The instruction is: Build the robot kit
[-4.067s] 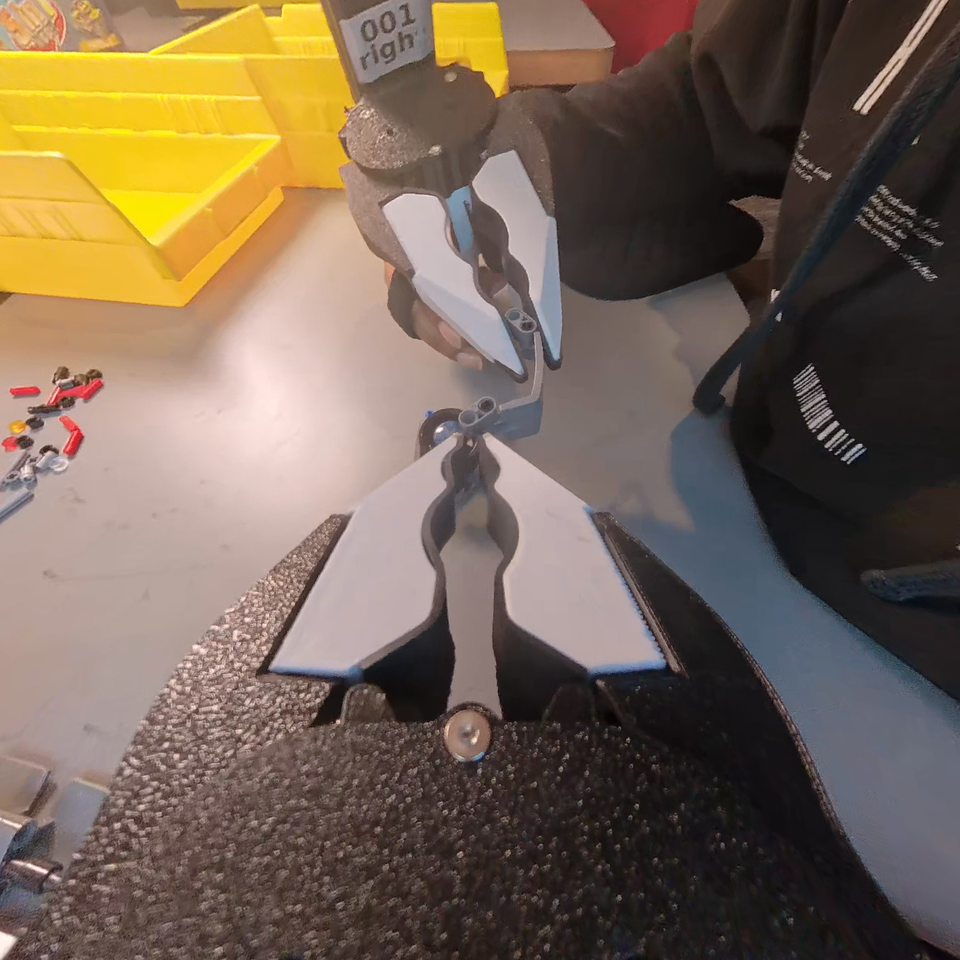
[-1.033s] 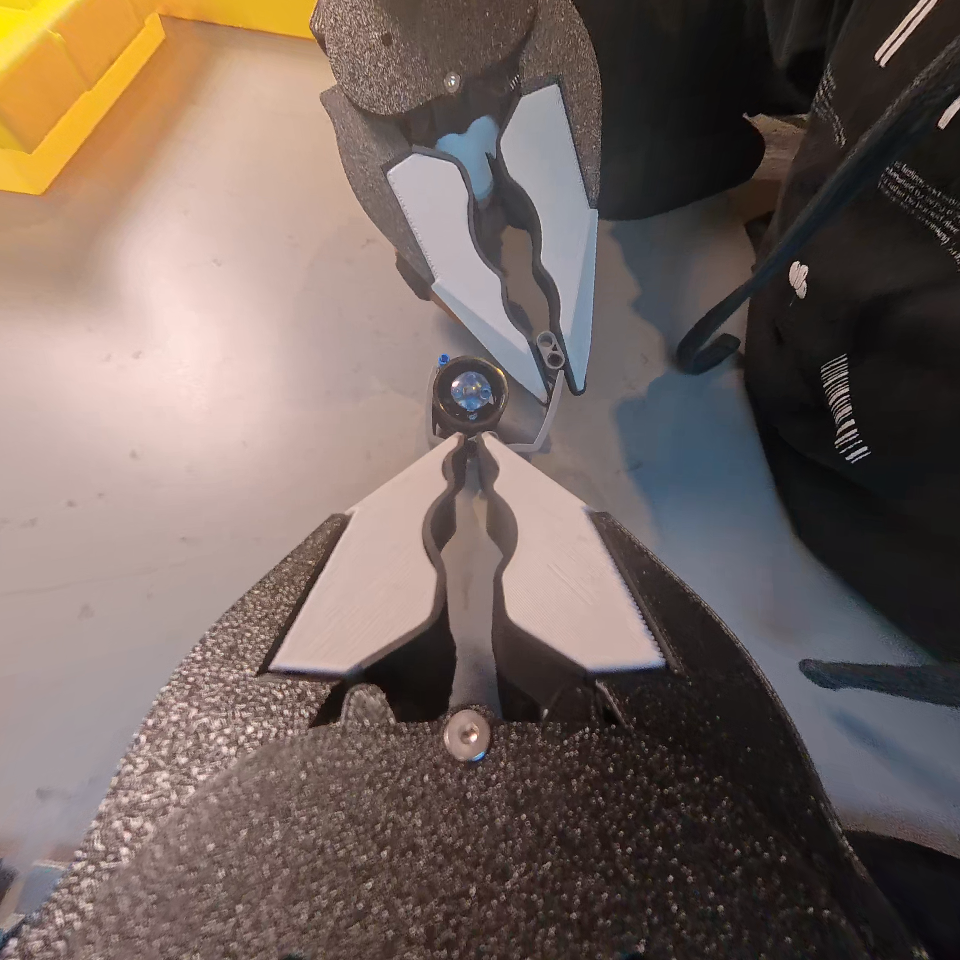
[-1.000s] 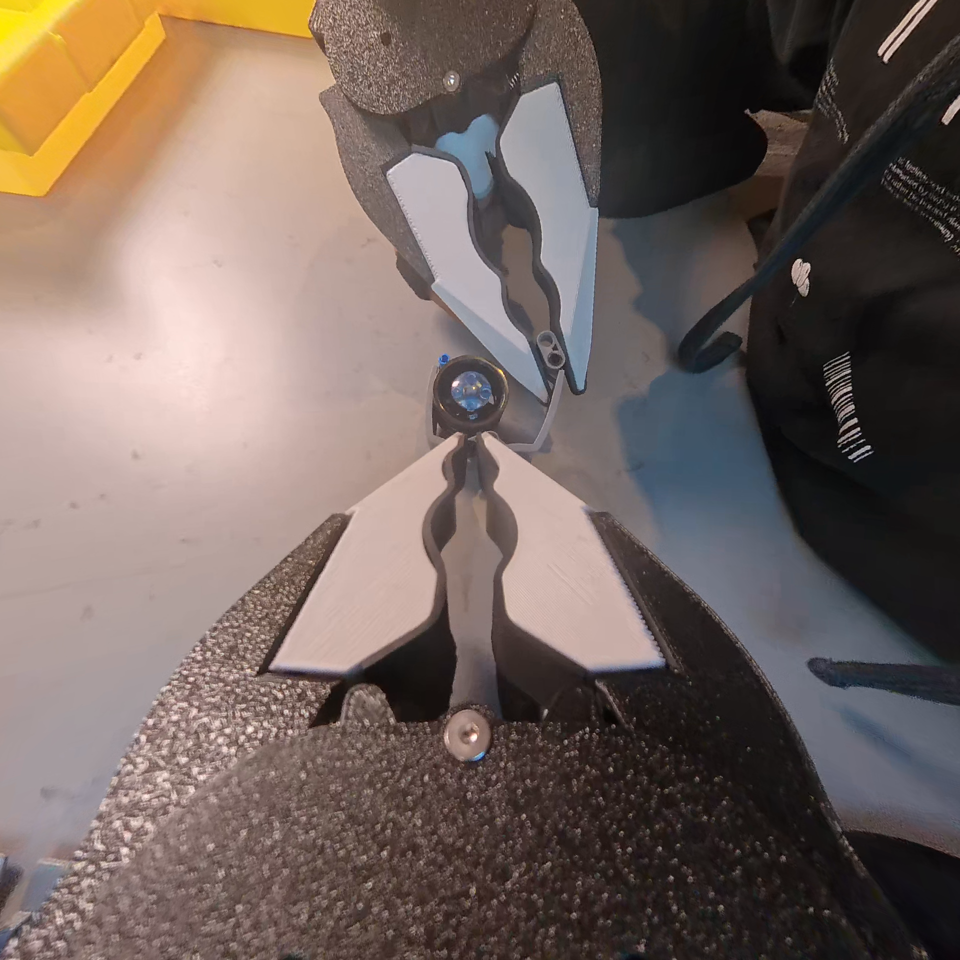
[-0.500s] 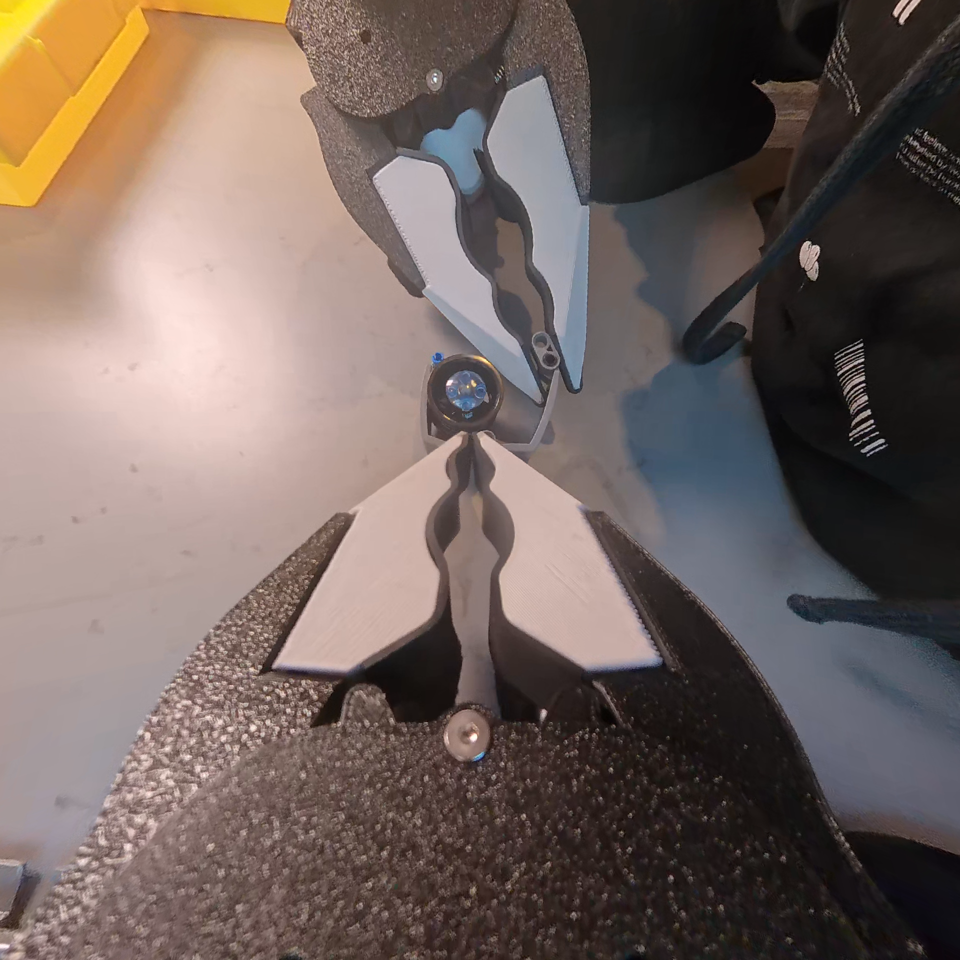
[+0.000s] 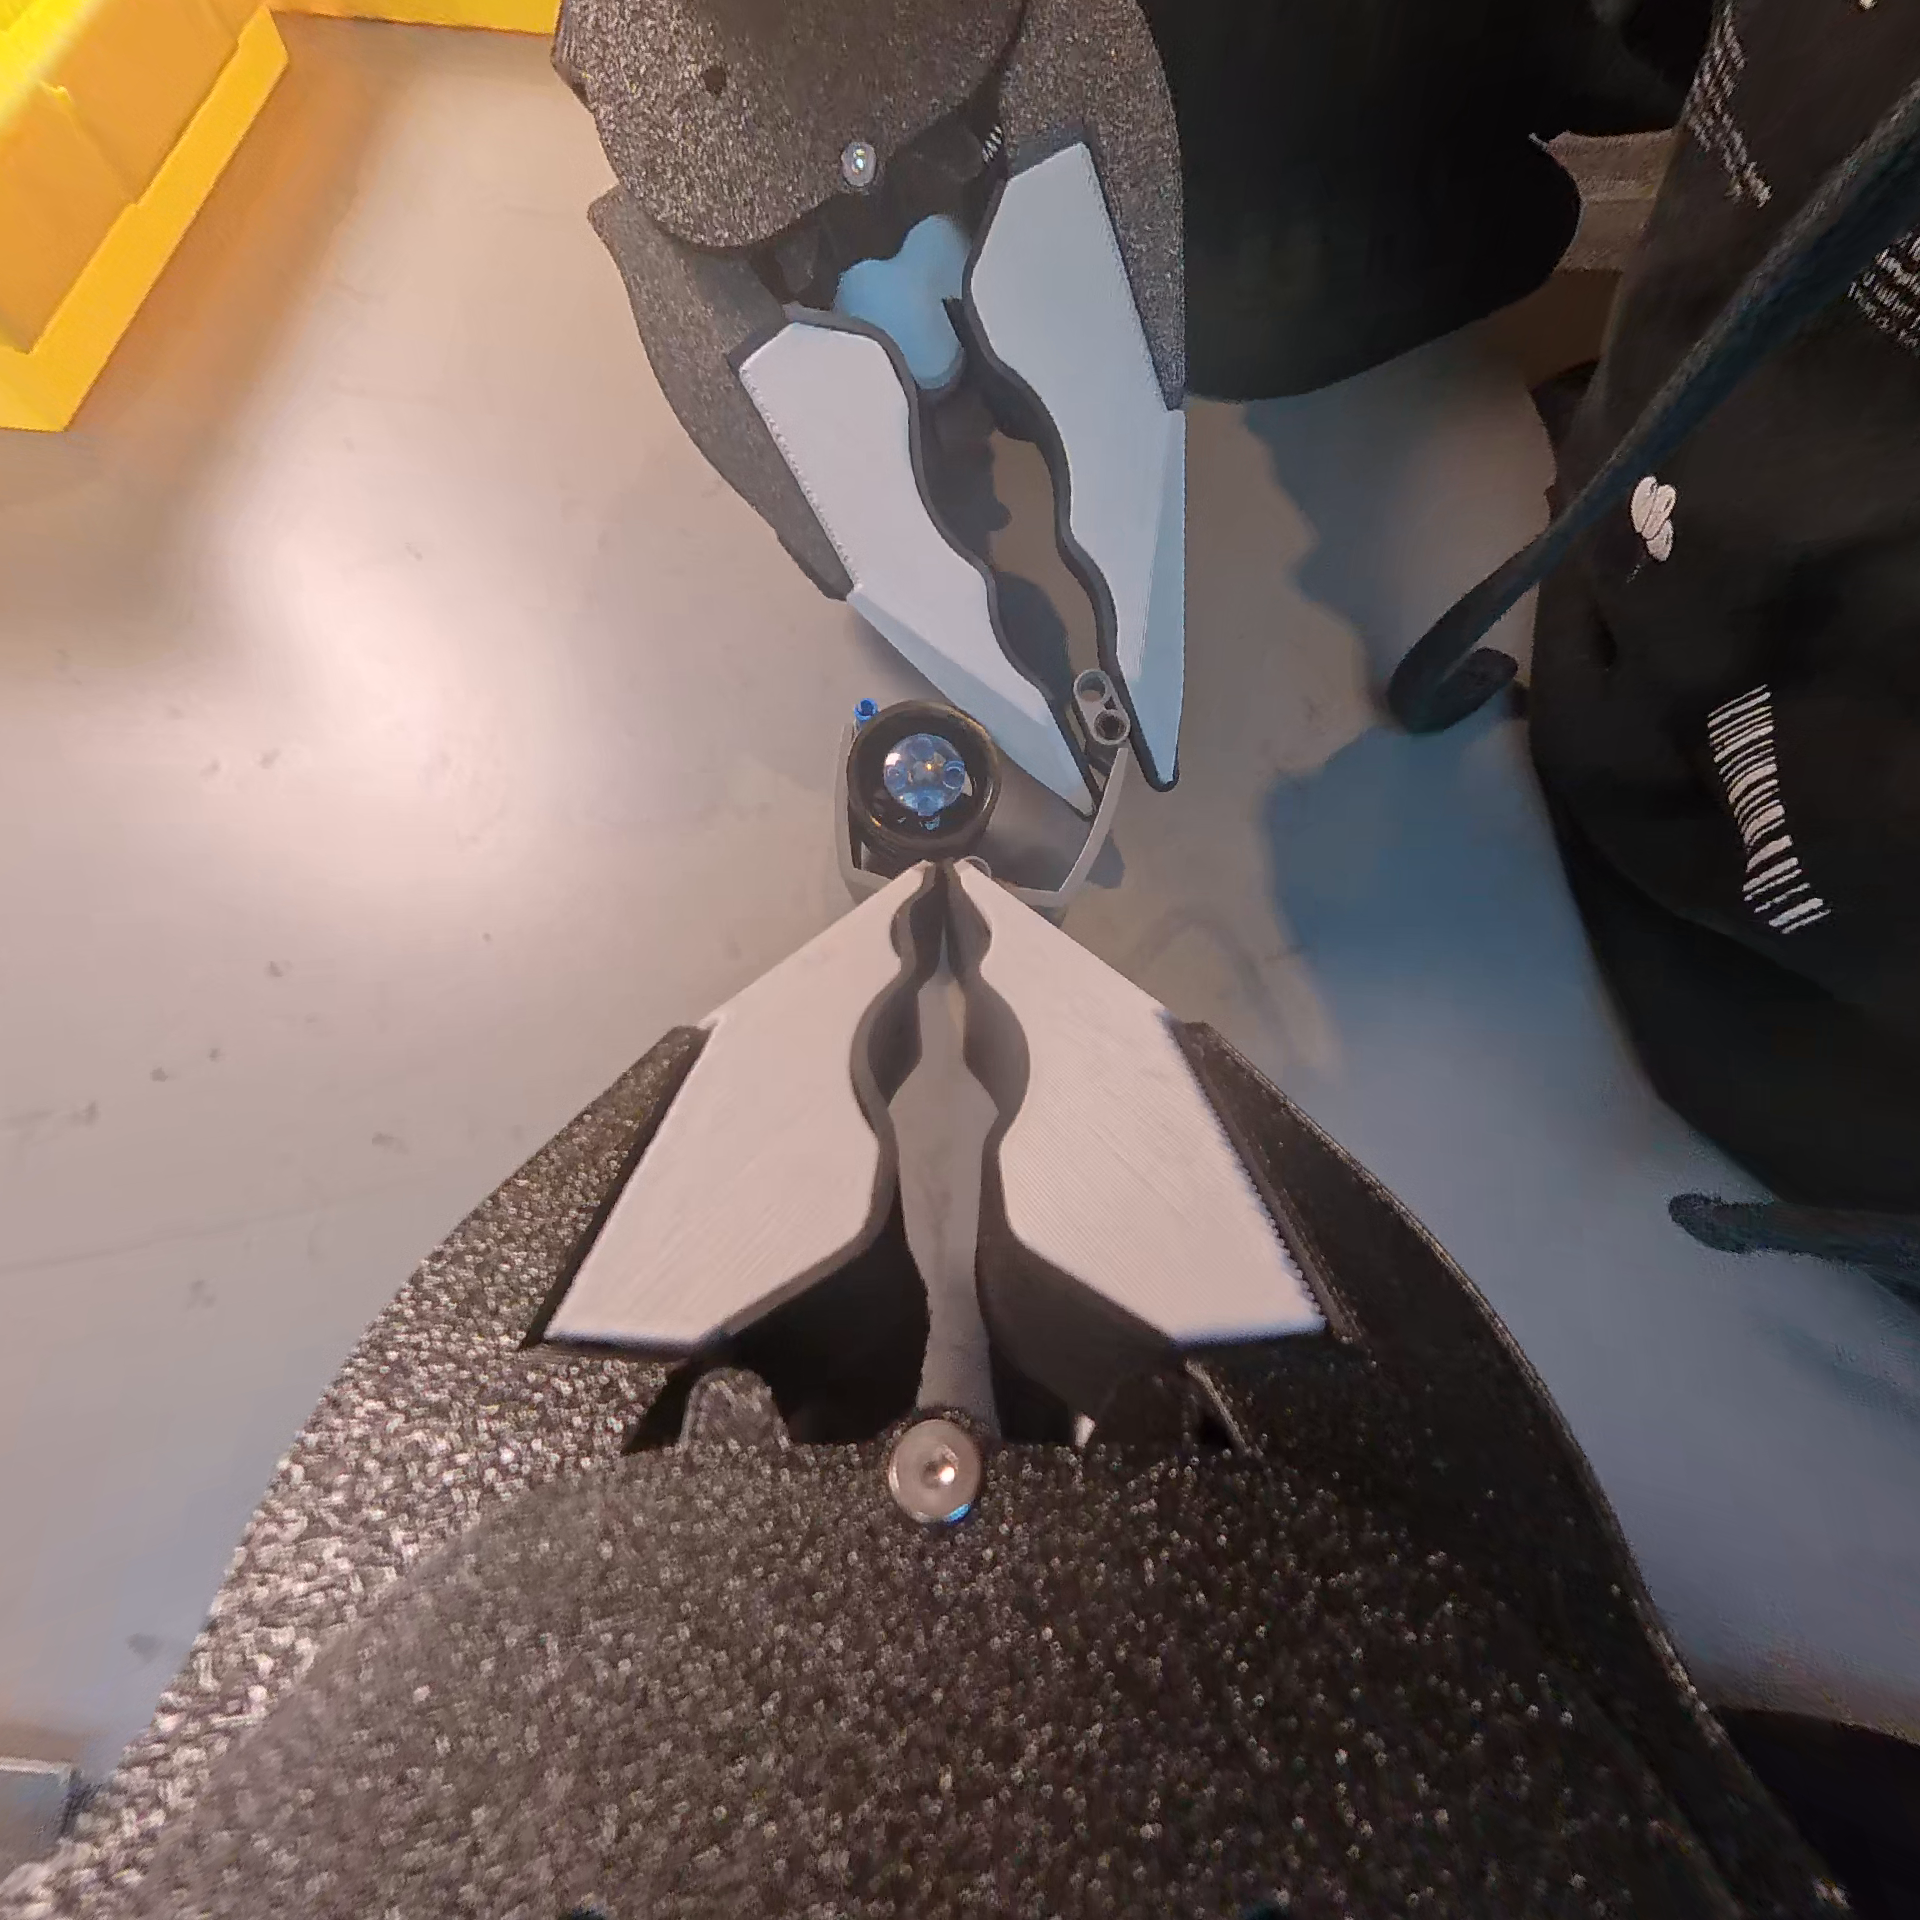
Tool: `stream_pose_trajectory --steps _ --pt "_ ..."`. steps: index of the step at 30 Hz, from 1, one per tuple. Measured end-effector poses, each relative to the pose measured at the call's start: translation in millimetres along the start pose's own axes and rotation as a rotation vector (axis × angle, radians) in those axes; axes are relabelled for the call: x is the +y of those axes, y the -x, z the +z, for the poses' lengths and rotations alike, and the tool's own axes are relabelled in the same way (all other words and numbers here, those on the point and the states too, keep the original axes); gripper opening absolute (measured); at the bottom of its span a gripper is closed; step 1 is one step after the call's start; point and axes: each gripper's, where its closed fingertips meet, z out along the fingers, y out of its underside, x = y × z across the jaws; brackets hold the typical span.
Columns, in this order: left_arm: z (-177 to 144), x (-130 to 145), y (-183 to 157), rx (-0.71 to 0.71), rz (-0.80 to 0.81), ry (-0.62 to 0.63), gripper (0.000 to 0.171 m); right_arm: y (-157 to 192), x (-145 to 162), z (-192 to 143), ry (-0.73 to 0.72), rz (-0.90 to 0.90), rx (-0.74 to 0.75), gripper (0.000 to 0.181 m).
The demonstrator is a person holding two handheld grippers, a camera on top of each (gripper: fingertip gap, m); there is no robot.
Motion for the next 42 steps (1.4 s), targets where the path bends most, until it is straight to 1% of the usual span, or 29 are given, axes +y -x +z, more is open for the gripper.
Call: stream_pose_trajectory --steps 10,11,12,13,14,16,18,19,22,23,24,25,27,29,30,31,32,33,35,36,37,38,40,42 --pt "11.6 -1.8 -2.2 -0.031 0.095 0.071 0.0 6.2 5.8 -3.3 0.036 0.003 -0.083 0.011" --pt "14.9 0.2 -1.9 -0.036 0.107 0.092 0.0 6.3 6.8 -3.1 0.045 -0.002 -0.082 0.01" --pt "19.9 8.4 2.1 -0.063 0.134 0.146 0.0 2.6 5.1 -3.7 0.036 0.004 -0.063 0.01" --pt "24.7 18.6 5.1 -0.084 0.17 0.198 0.0 2.1 -2.4 -6.0 -0.01 0.041 -0.086 0.012" --pt "24.8 16.5 1.8 -0.066 0.159 0.194 0.0 4.5 0.2 -6.4 -0.004 0.048 -0.11 0.012" --pt "16.7 5.6 1.9 -0.091 0.183 0.163 0.0 7.9 6.0 -7.2 0.031 -0.016 -0.093 0.009" --pt "7.3 0.2 5.2 -0.104 0.146 0.139 0.0 4.0 7.0 -8.1 0.032 -0.033 -0.055 0.008" --pt "3.3 -2.3 7.8 -0.113 0.124 0.114 0.0 4.8 6.4 -9.0 0.022 -0.025 -0.066 0.006" --pt "-12.2 -13.4 24.6 -0.152 -0.02 -0.032 0.0 3.3 5.9 -14.0 0.009 -0.031 -0.056 0.007" --pt "-16.5 -13.6 36.2 -0.189 -0.074 -0.068 0.008 2.3 5.2 -16.5 0.003 -0.03 -0.046 0.007" --pt "-20.0 -12.5 49.4 -0.234 -0.13 -0.098 0.012 -0.3 6.4 -18.6 0.007 -0.029 -0.026 0.007" --pt "-22.0 -10.7 61.9 -0.27 -0.192 -0.113 0.016 -4.6 10.0 -20.2 0.023 -0.027 0.004 0.007" --pt "-20.8 -9.9 82.5 -0.309 -0.295 -0.117 0.031 -6.6 12.7 -22.0 0.033 -0.024 0.024 0.007" --pt "-15.9 -14.9 99.7 -0.343 -0.315 -0.115 0.045 -6.8 14.8 -21.7 0.049 -0.032 0.038 0.007" --pt "-10.3 -15.5 106.4 -0.35 -0.314 -0.093 0.051 -6.2 14.6 -21.1 0.051 -0.039 0.041 0.007" --pt "-1.5 -14.7 109.4 -0.333 -0.309 -0.053 0.058 -6.0 15.0 -20.4 0.056 -0.043 0.043 0.007" --pt "8.6 -14.3 110.2 -0.307 -0.298 -0.014 0.062 -5.5 15.3 -19.9 0.059 -0.047 0.043 0.007" --pt "17.7 -13.8 111.5 -0.295 -0.273 0.02 0.06 -4.4 15.4 -19.9 0.059 -0.053 0.04 0.007" --pt "30.7 -10.1 104.7 -0.245 -0.171 0.103 0.049 0.0 15.8 -20.2 0.052 -0.076 0.026 0.007" --pt "31.9 -10.4 98.0 -0.221 -0.114 0.125 0.043 5.1 15.5 -21.5 0.041 -0.089 0.007 0.007" --pt "31.3 -9.0 83.3 -0.155 -0.055 0.147 0.038 12.3 13.1 -24.3 0.018 -0.105 -0.018 0.007" --pt "29.6 -6.9 61.2 -0.05 -0.012 0.151 0.038 21.8 8.5 -28.8 -0.018 -0.126 -0.05 0.007" --pt "25.0 -3.8 17.7 0.144 0.006 0.129 0.038 46.4 -5.1 -39.8 -0.115 -0.174 -0.139 0.007" --pt "26.0 -3.5 -12.5 0.243 0.03 0.114 0.038 63.6 -14.1 -45.2 -0.166 -0.206 -0.209 0.007"
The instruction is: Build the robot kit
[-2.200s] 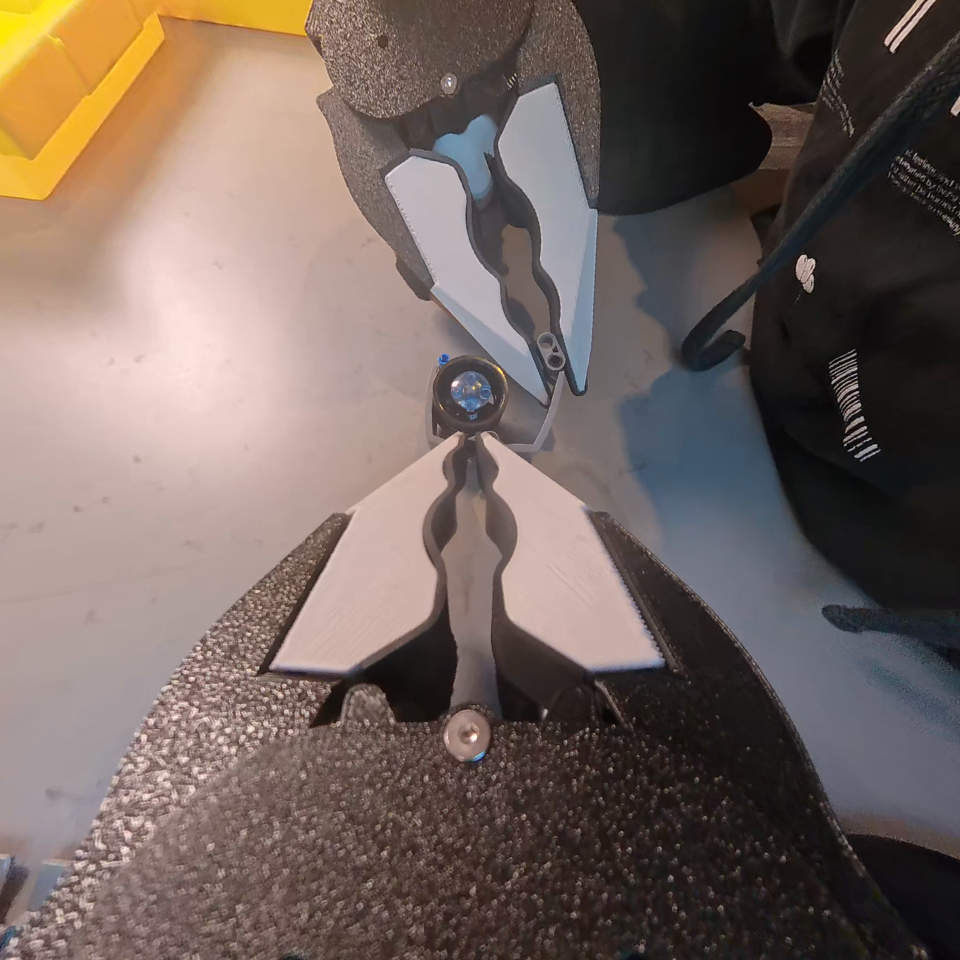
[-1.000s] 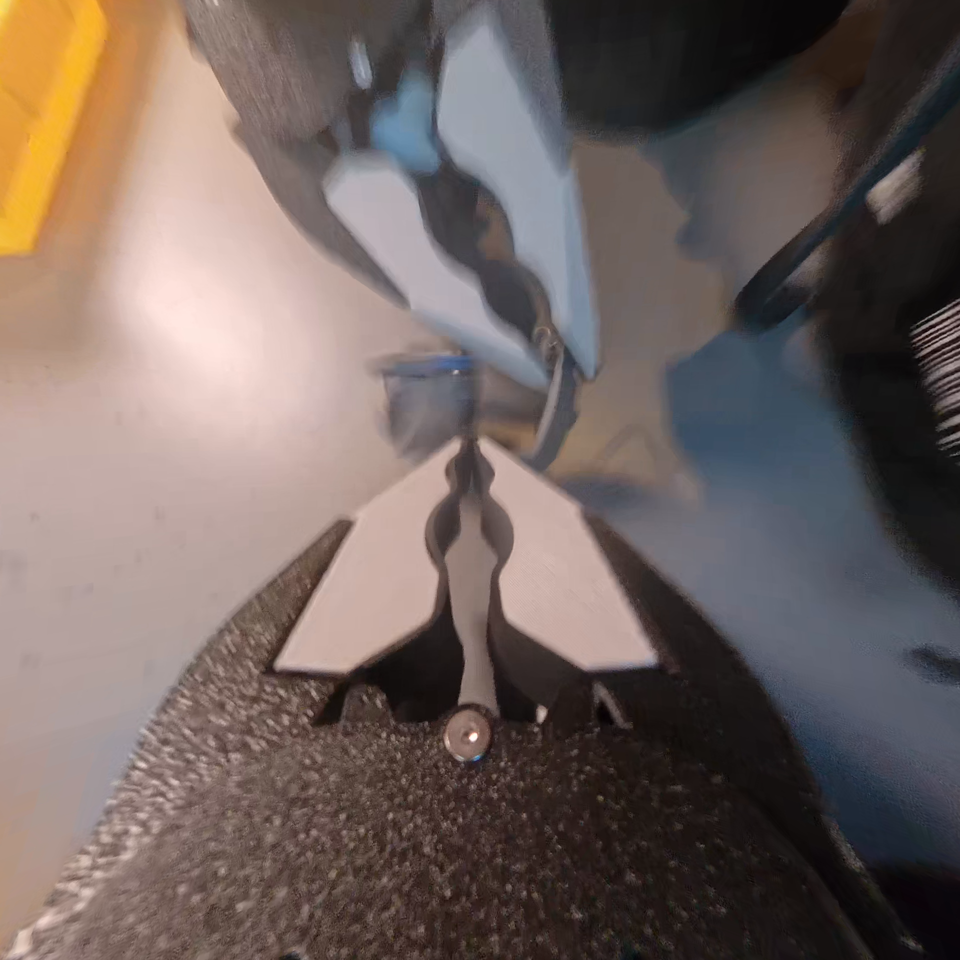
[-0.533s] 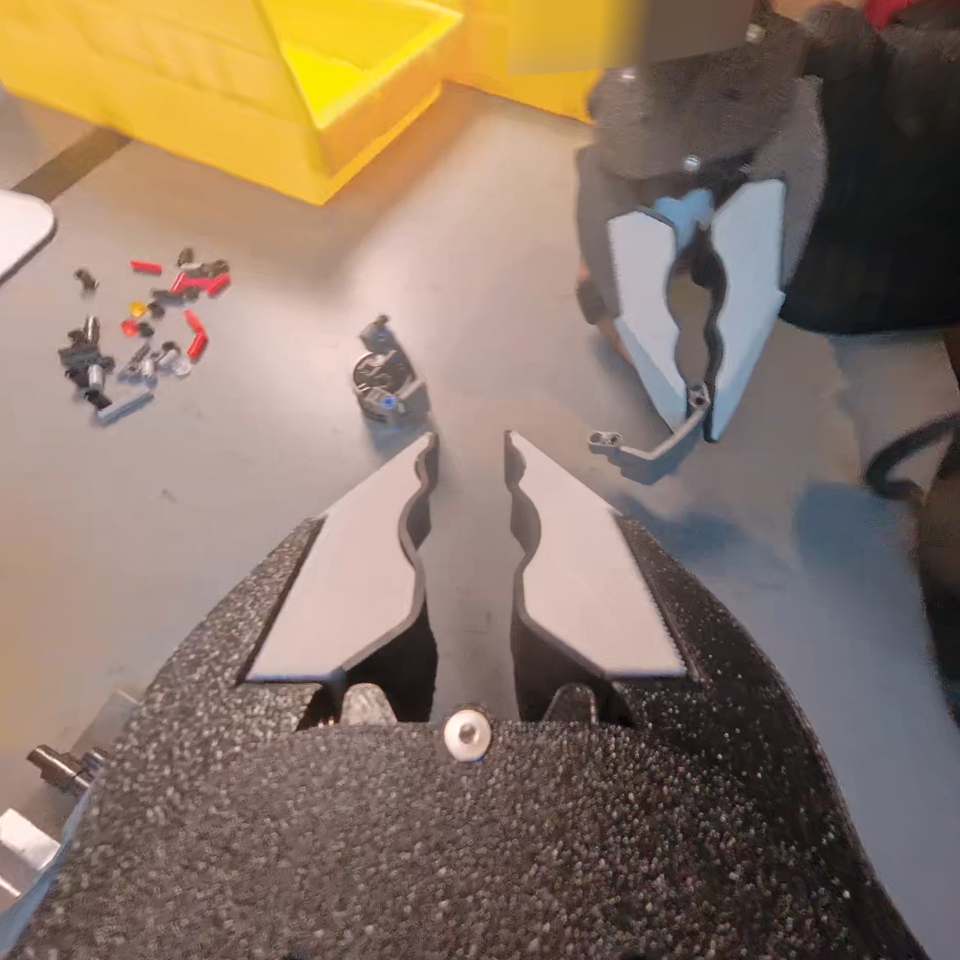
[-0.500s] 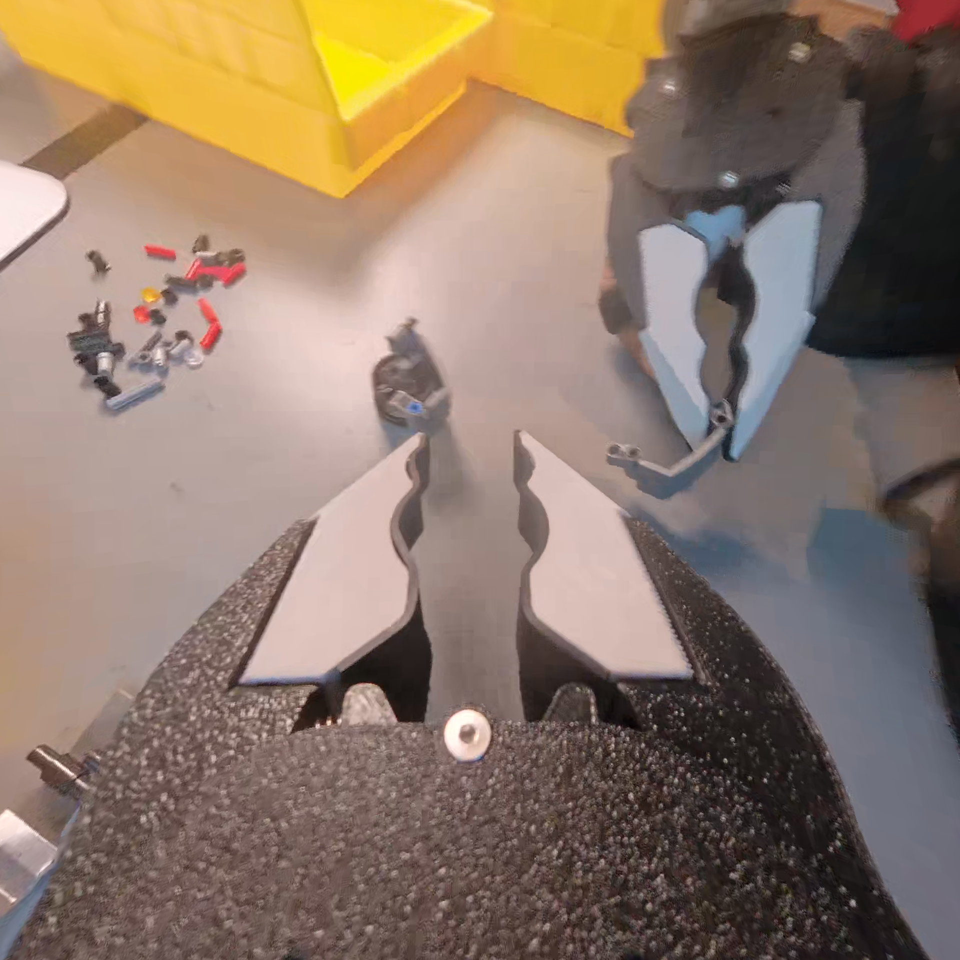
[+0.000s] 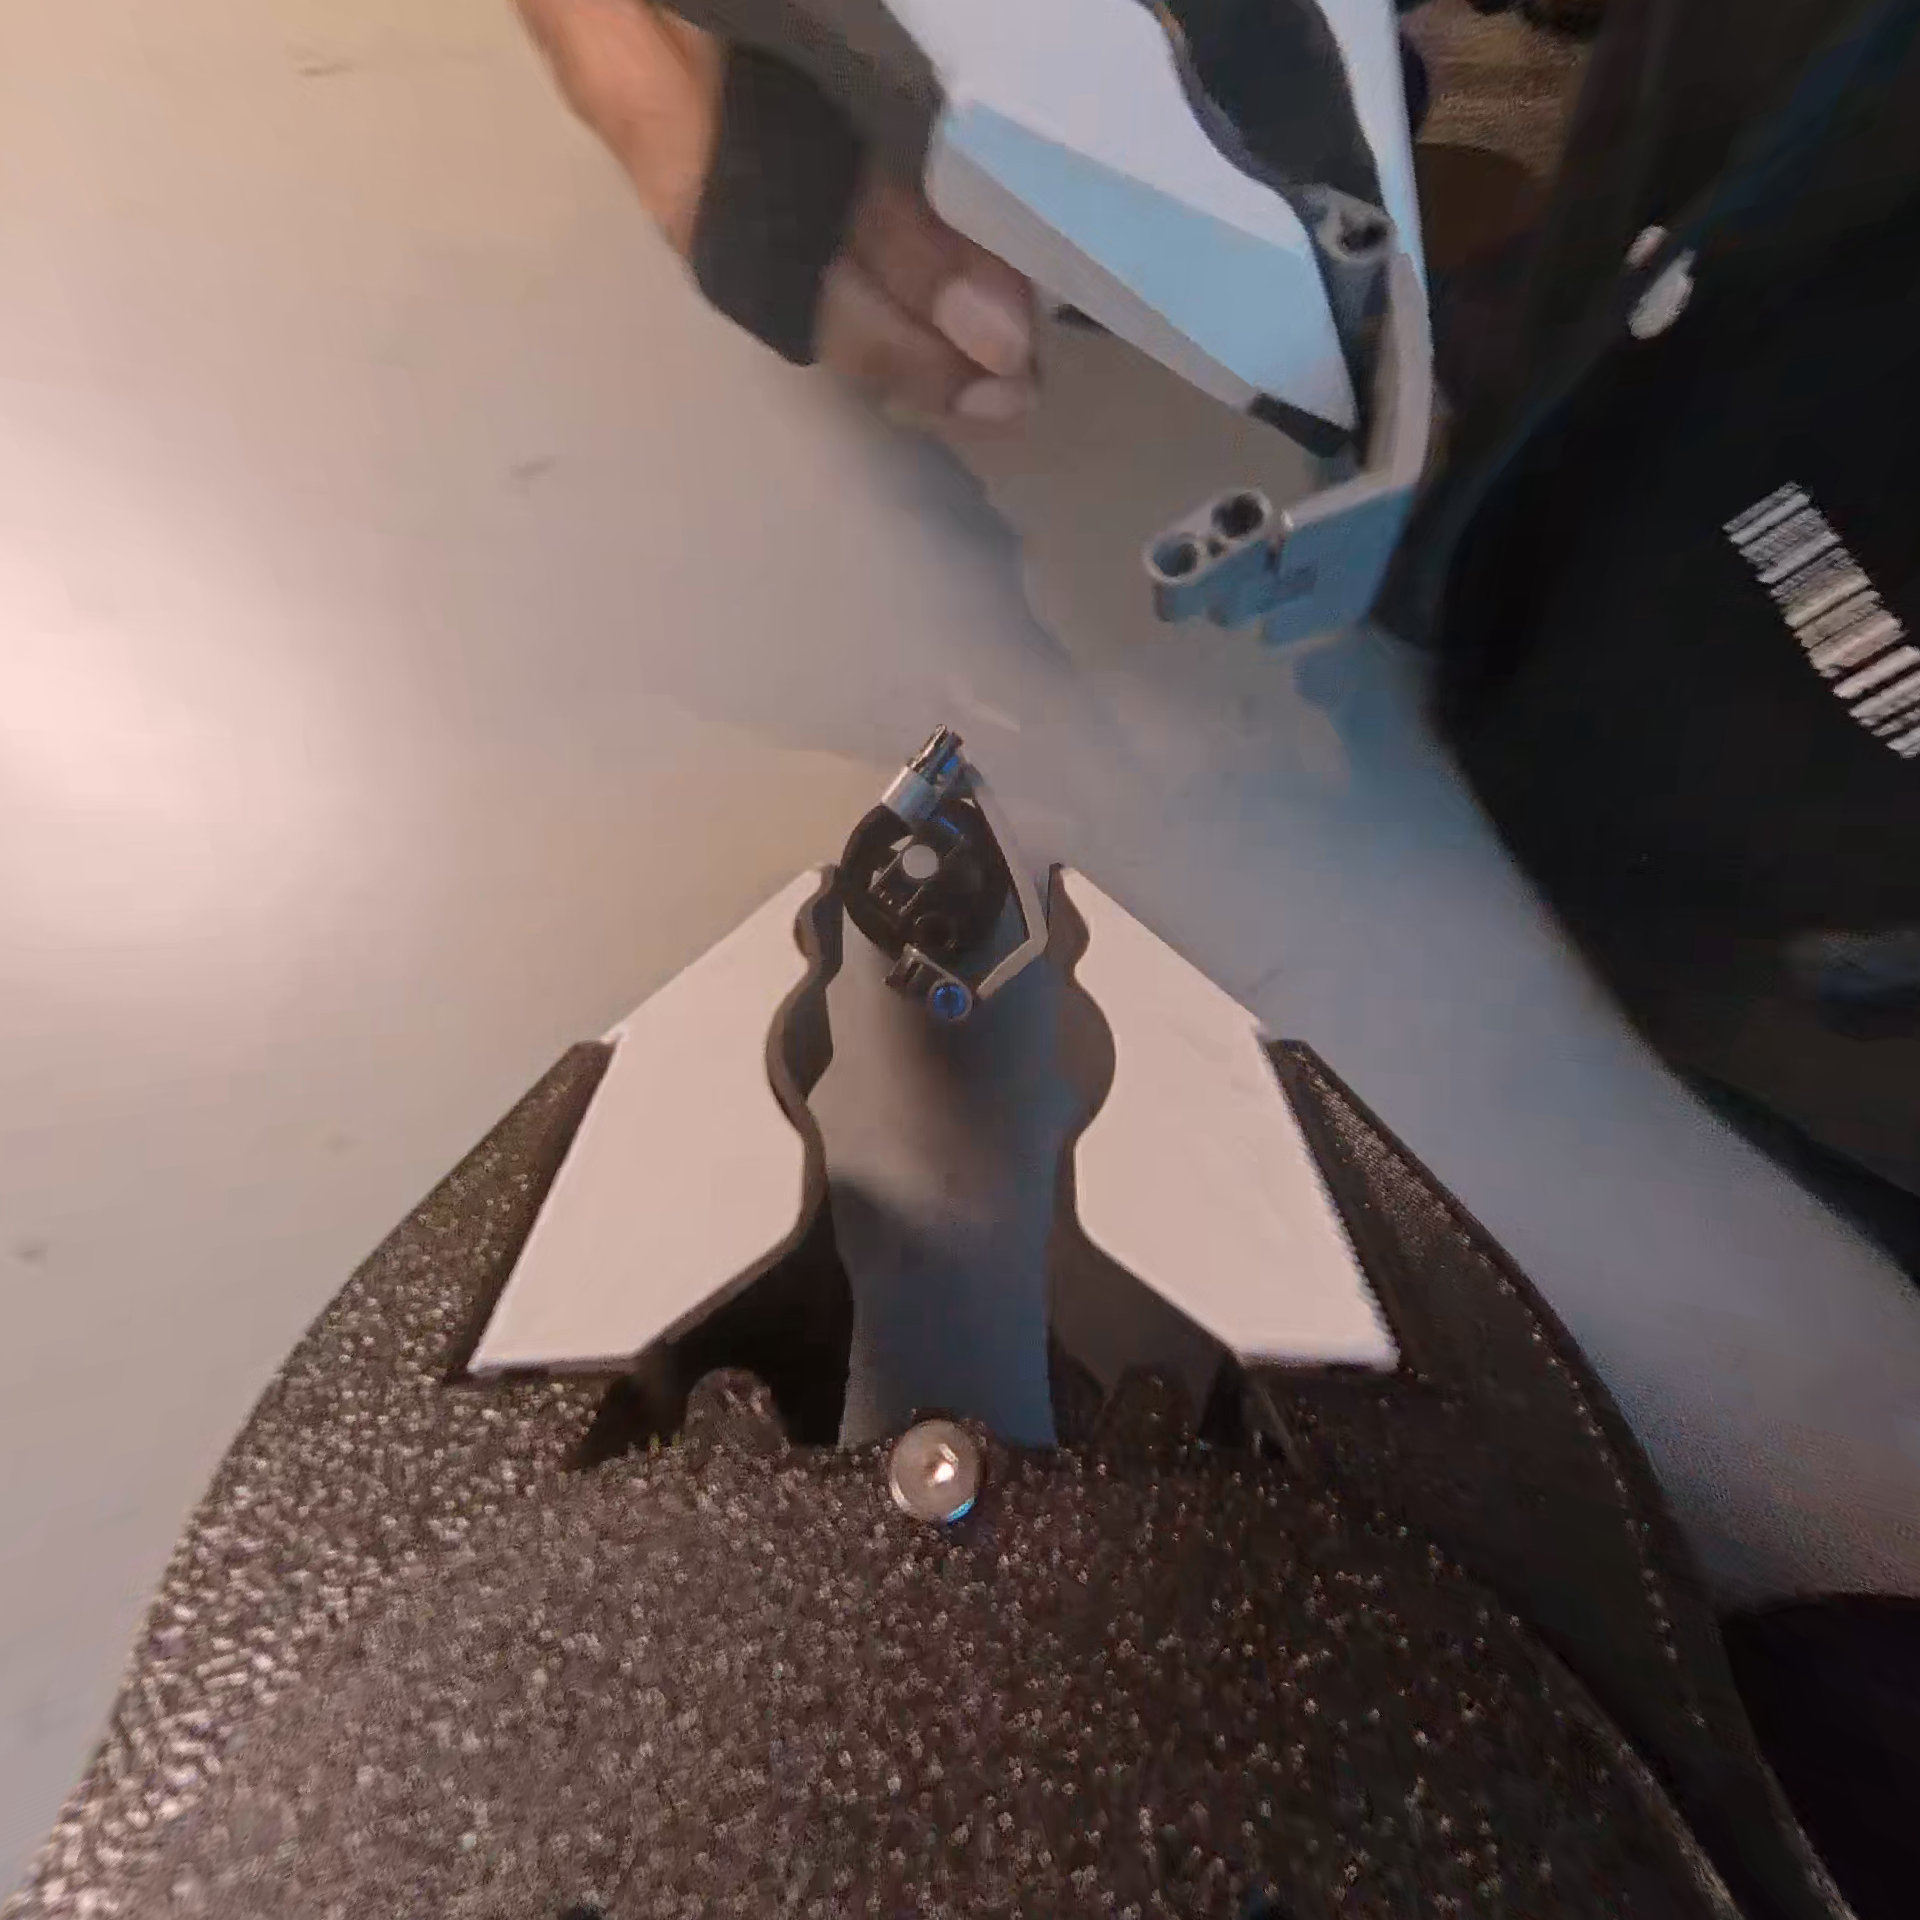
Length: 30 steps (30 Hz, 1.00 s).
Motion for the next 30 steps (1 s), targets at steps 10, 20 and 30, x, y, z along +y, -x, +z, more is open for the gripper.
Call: stream_pose_trajectory --steps 10,20,30 --pt "-15.0 -3.1 -32.8 -0.044 0.022 -0.076 0.047 4.3 11.7 24.8 0.071 0.02 -0.075 0.007" --pt "-1.6 -4.9 -29.7 -0.238 0.072 -0.067 0.043 -6.5 23.1 -4.2 0.09 0.085 0.004 0.007" --pt "-9.8 -0.4 -35.3 0.236 -0.587 -0.171 0.031 -7.0 20.5 -16.2 0.085 0.053 0.085 0.007"
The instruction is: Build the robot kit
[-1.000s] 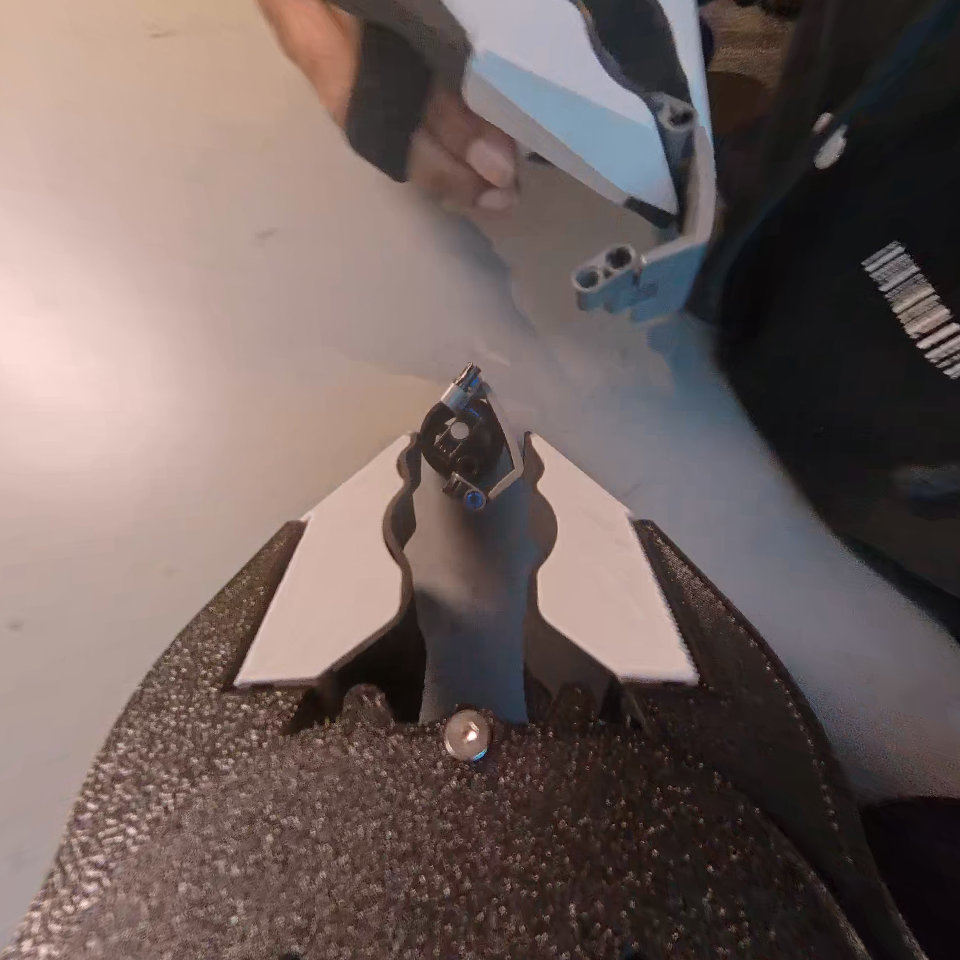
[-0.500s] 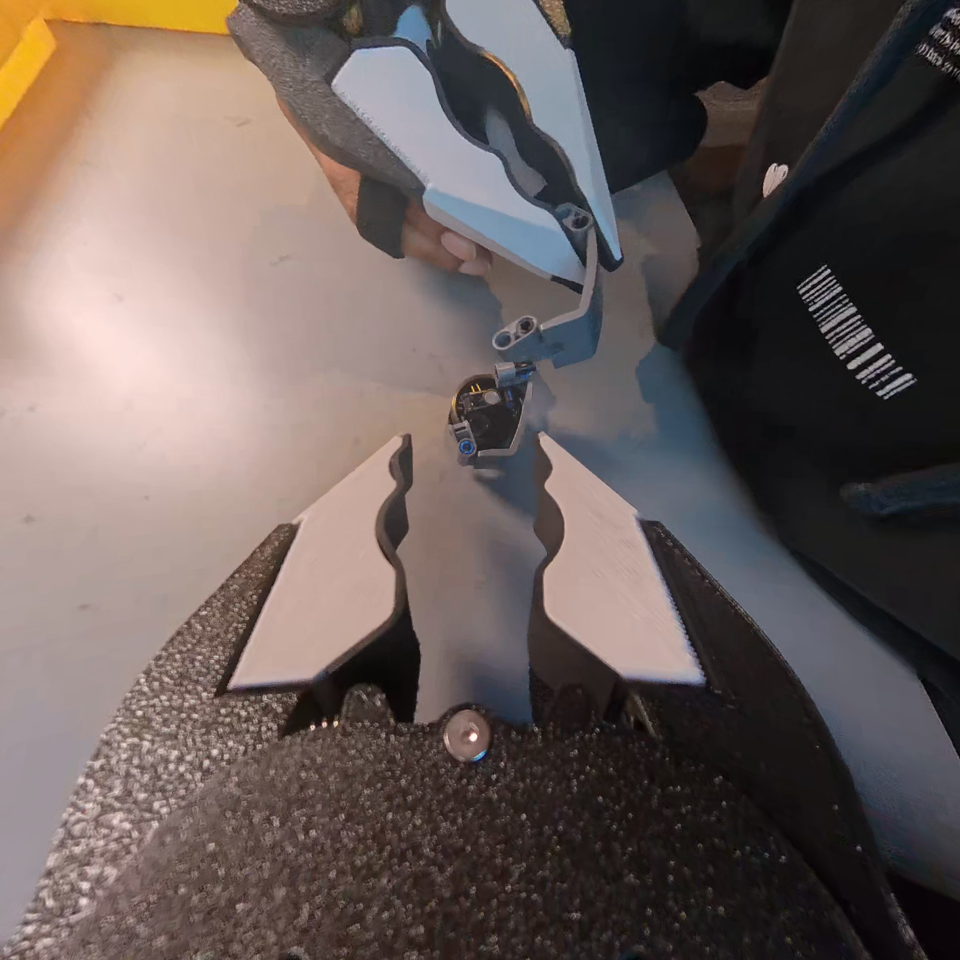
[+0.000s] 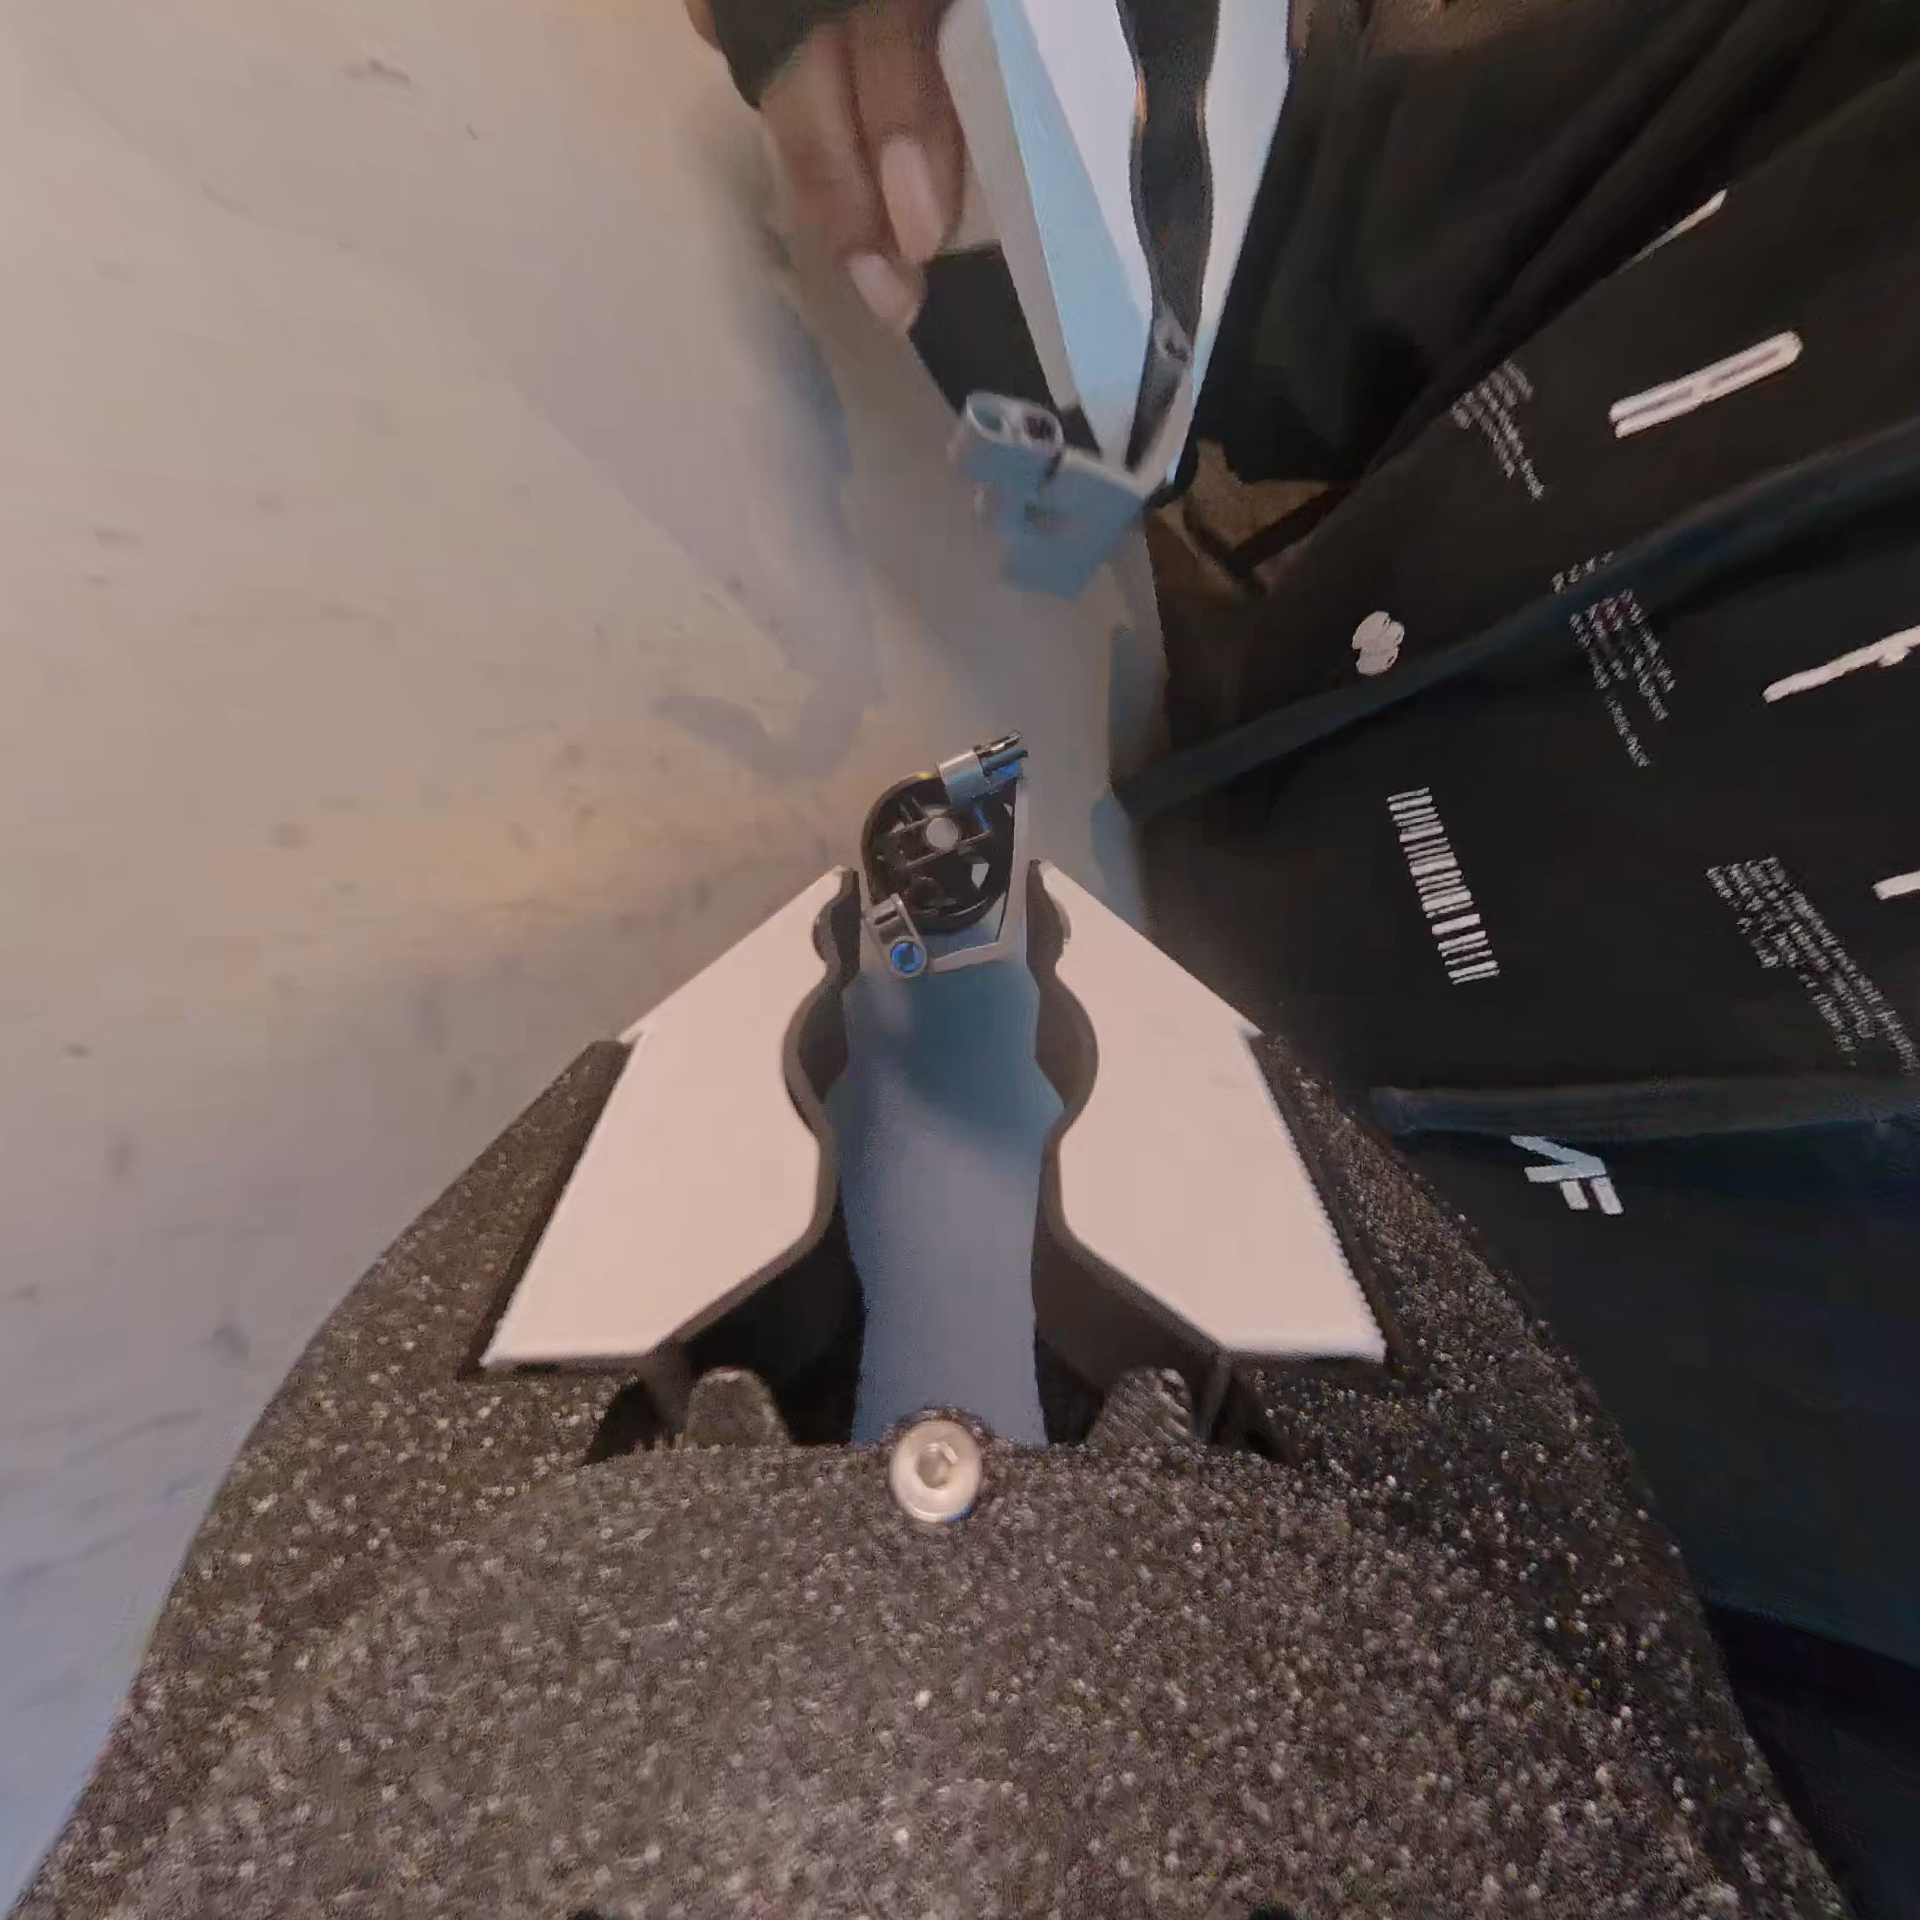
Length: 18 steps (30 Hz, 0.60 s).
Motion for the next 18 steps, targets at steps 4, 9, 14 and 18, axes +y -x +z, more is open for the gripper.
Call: stream_pose_trajectory --steps 4,9,14,18 --pt "-18.4 -16.0 26.7 -0.148 -0.019 -0.094 0.032 -11.2 25.6 6.5 0.128 0.036 0.051 0.007" --pt "-55.8 -39.3 50.7 -0.439 0.131 -0.251 0.037 -23.2 37.9 6.3 0.18 0.062 0.104 0.007" --pt "-50.5 -36.9 35.7 -0.638 0.372 -0.208 0.041 -33.7 38.0 1.6 0.165 0.074 0.15 0.007" --pt "-30.7 -33.3 50.6 -0.861 0.614 -0.029 0.048 -37.3 35.8 0.3 0.145 0.075 0.161 0.007"
